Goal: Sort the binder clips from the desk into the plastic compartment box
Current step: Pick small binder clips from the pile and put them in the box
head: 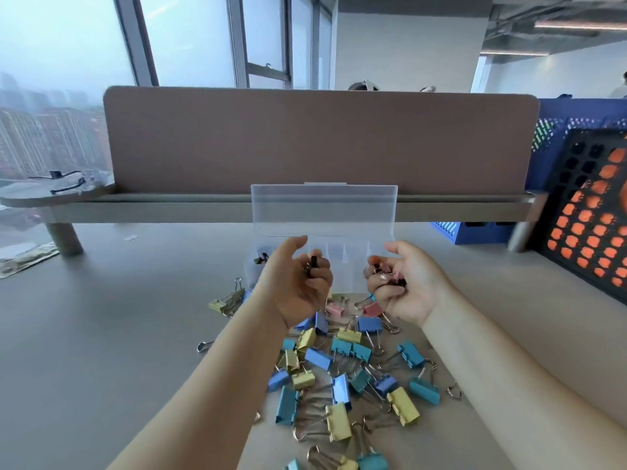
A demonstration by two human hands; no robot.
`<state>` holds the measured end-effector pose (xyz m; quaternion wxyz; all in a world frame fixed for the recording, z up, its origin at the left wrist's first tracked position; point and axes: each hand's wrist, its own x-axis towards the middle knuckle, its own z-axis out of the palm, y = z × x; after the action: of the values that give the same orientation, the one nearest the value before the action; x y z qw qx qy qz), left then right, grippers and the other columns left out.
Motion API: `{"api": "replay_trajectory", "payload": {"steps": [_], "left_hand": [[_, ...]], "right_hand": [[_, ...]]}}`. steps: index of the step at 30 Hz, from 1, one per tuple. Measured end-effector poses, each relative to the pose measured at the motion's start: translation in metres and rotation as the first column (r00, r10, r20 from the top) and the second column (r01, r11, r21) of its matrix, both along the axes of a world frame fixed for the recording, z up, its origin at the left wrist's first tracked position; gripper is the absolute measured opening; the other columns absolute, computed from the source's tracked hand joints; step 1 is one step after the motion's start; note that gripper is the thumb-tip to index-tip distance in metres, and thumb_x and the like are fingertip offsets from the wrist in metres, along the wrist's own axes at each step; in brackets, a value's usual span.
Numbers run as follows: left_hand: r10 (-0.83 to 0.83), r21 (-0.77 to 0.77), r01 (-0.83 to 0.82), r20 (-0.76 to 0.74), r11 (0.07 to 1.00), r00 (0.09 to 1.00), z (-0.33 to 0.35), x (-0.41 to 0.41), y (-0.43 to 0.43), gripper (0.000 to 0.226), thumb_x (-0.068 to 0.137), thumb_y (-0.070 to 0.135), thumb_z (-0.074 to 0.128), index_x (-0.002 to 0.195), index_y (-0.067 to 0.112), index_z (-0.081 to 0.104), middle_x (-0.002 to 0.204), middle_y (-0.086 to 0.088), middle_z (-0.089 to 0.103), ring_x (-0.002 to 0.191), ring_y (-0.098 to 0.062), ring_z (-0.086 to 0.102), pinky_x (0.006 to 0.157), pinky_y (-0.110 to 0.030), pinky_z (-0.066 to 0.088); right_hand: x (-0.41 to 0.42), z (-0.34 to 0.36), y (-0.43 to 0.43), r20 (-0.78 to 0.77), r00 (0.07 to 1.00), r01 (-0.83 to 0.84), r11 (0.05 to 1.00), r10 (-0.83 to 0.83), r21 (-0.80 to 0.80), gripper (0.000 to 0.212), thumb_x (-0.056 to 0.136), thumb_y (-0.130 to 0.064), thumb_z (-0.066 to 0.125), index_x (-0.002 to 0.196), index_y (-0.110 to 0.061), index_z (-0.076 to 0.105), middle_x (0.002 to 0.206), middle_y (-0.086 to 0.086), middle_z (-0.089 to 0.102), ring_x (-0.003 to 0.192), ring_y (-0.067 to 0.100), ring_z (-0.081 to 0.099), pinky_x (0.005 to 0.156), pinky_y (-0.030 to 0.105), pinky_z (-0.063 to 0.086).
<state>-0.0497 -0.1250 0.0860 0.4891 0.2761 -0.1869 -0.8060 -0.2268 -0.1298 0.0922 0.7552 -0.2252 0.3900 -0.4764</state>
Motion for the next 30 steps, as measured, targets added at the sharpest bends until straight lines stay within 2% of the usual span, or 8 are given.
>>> {"api": "replay_trajectory", "payload": {"steps": [4, 6, 9, 11, 15, 20, 25, 30], "left_hand": [[0.168, 0.037, -0.169, 0.03, 0.985, 0.985, 0.012, 0.049, -0.022, 0.028, 0.095, 0.014, 0.046, 0.068, 0.011, 0.044, 0.064, 0.001, 0.037, 0.049, -0.009, 0.046, 0.038, -0.012, 0.045], [0.261, 0.006, -0.263, 0.079, 0.965, 0.962, 0.017, 0.068, -0.036, 0.024, 0.098, 0.013, 0.042, 0.075, 0.01, 0.044, 0.068, -0.004, 0.037, 0.061, -0.012, 0.043, 0.055, -0.02, 0.056], [0.367, 0.024, -0.378, 0.187, 0.925, 0.911, 0.022, 0.088, -0.055, 0.023, 0.099, 0.021, 0.043, 0.101, -0.002, 0.048, 0.085, -0.012, 0.041, 0.076, -0.018, 0.045, 0.087, -0.03, 0.051], [0.404, 0.021, -0.422, 0.246, 0.907, 0.881, 0.022, 0.095, -0.069, 0.034, 0.099, 0.027, 0.044, 0.109, -0.005, 0.047, 0.091, -0.014, 0.042, 0.081, -0.022, 0.046, 0.095, -0.033, 0.046], [0.418, 0.011, -0.442, 0.303, 0.897, 0.857, 0.022, 0.094, -0.095, 0.034, 0.098, 0.03, 0.045, 0.105, -0.003, 0.051, 0.094, -0.014, 0.044, 0.082, -0.024, 0.048, 0.096, -0.036, 0.044], [0.441, 0.013, -0.468, 0.31, 0.884, 0.842, 0.02, 0.094, -0.115, 0.025, 0.097, 0.025, 0.046, 0.092, 0.002, 0.055, 0.098, -0.014, 0.047, 0.099, -0.028, 0.047, 0.095, -0.035, 0.043], [0.48, -0.006, -0.502, 0.304, 0.865, 0.823, 0.019, 0.096, -0.116, 0.031, 0.097, 0.032, 0.042, 0.091, 0.005, 0.057, 0.097, -0.013, 0.051, 0.091, -0.026, 0.047, 0.095, -0.035, 0.039], [0.485, -0.006, -0.504, 0.28, 0.864, 0.828, 0.02, 0.095, -0.111, 0.037, 0.096, 0.038, 0.042, 0.091, 0.005, 0.057, 0.098, -0.012, 0.052, 0.089, -0.024, 0.044, 0.08, -0.032, 0.04]], "right_hand": [[0.044, 0.011, -0.031, 0.054, 0.999, 0.0, 1.0, -0.001, 0.005, 0.032, 0.096, -0.028, 0.041, 0.074, -0.007, 0.049, 0.062, 0.006, 0.047, 0.042, 0.01, 0.042, 0.027, 0.014, 0.024], [0.07, 0.012, -0.05, 0.05, 0.999, 0.014, 1.0, -0.015, 0.02, 0.03, 0.096, -0.025, 0.043, 0.074, -0.005, 0.047, 0.06, 0.008, 0.047, 0.049, 0.012, 0.042, 0.027, 0.014, 0.028], [0.104, 0.008, -0.077, 0.07, 0.993, 0.086, 0.995, -0.09, 0.058, 0.026, 0.096, -0.024, 0.047, 0.079, -0.004, 0.046, 0.071, 0.012, 0.047, 0.057, 0.016, 0.044, 0.034, 0.016, 0.041], [0.121, 0.004, -0.09, 0.077, 0.987, 0.136, 0.989, -0.141, 0.062, 0.024, 0.095, -0.024, 0.049, 0.083, -0.004, 0.046, 0.078, 0.012, 0.044, 0.06, 0.018, 0.045, 0.041, 0.021, 0.05], [0.141, 0.003, -0.106, 0.088, 0.973, 0.212, 0.977, -0.213, 0.024, 0.023, 0.095, -0.019, 0.048, 0.077, -0.007, 0.043, 0.073, 0.009, 0.043, 0.064, 0.019, 0.044, 0.061, 0.028, 0.046], [0.163, -0.001, -0.118, 0.049, 0.96, 0.277, 0.96, -0.275, -0.041, 0.016, 0.091, -0.015, 0.047, 0.075, -0.011, 0.048, 0.075, 0.003, 0.048, 0.068, 0.018, 0.05, 0.061, 0.027, 0.034], [0.18, 0.004, -0.109, 0.169, 0.937, 0.318, 0.947, -0.307, -0.039, 0.02, 0.094, -0.024, 0.051, 0.081, -0.01, 0.052, 0.082, 0.001, 0.051, 0.068, 0.014, 0.046, 0.064, 0.024, 0.039], [0.182, -0.002, -0.111, 0.157, 0.967, 0.211, 0.976, -0.2, -0.059, 0.035, 0.088, -0.047, 0.053, 0.091, -0.012, 0.06, 0.096, 0.003, 0.056, 0.088, 0.019, 0.048, 0.08, 0.033, 0.04]]}}
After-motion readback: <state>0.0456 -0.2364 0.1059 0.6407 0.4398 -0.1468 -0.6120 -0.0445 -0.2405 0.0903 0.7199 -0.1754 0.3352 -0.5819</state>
